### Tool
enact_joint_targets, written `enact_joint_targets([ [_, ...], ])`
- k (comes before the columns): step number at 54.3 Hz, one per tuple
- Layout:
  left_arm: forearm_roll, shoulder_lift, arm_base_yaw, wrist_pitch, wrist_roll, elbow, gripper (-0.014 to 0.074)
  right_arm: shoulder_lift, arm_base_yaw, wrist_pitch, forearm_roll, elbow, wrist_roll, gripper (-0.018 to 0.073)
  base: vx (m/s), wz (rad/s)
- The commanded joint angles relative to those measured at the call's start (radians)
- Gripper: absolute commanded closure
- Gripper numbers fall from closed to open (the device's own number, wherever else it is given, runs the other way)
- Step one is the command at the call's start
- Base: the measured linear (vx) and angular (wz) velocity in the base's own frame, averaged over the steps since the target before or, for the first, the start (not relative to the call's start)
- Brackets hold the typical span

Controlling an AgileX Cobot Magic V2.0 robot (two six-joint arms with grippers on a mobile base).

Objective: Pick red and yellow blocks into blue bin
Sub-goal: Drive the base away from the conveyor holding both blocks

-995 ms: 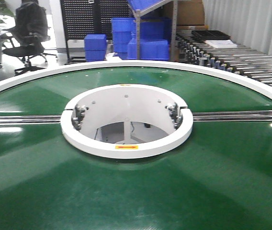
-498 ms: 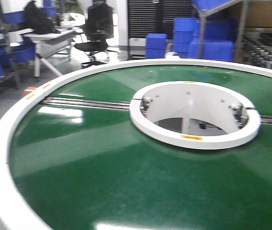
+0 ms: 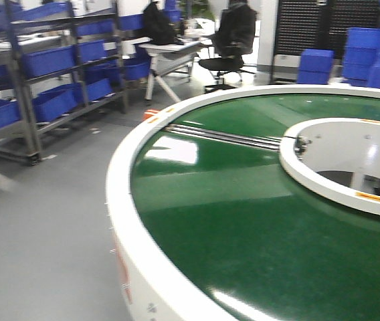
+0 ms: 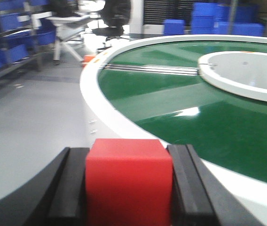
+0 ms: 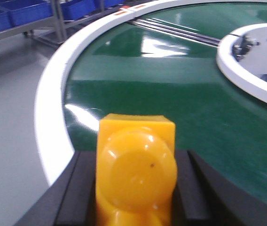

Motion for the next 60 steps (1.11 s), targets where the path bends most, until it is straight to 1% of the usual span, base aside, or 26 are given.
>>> enact_joint_targets([
  [1,-0.023,0.007,-0.007,-0.08,-0.003,-0.027,0.0596,0.001,-0.004,-0.077,-0.028,-0.029,-0.007,0.057,-0.13,0.5],
  [33,-0.023,0.007,-0.007,-0.08,-0.003,-0.027,0.0596,0.001,-0.004,-0.077,-0.028,-0.029,-0.007,0.057,-0.11,0.48],
  [60,-0.023,0.007,-0.007,-0.079,-0.003,-0.027,0.0596,0.001,-0.004,-0.067,-0.027,-0.029,-0.007,0.057,-0.02,0.77],
])
